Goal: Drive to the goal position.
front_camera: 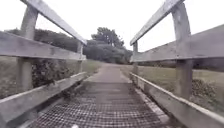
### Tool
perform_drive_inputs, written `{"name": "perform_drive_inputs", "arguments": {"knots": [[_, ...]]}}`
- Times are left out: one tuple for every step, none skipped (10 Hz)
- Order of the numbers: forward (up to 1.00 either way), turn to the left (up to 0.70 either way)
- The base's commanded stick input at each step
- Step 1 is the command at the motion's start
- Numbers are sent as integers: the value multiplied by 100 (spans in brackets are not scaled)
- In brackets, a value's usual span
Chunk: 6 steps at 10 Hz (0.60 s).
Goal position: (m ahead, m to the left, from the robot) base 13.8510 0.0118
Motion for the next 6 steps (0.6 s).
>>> {"name": "perform_drive_inputs", "arguments": {"knots": [[60,0],[60,0],[60,0],[60,0],[60,0],[60,0]]}}
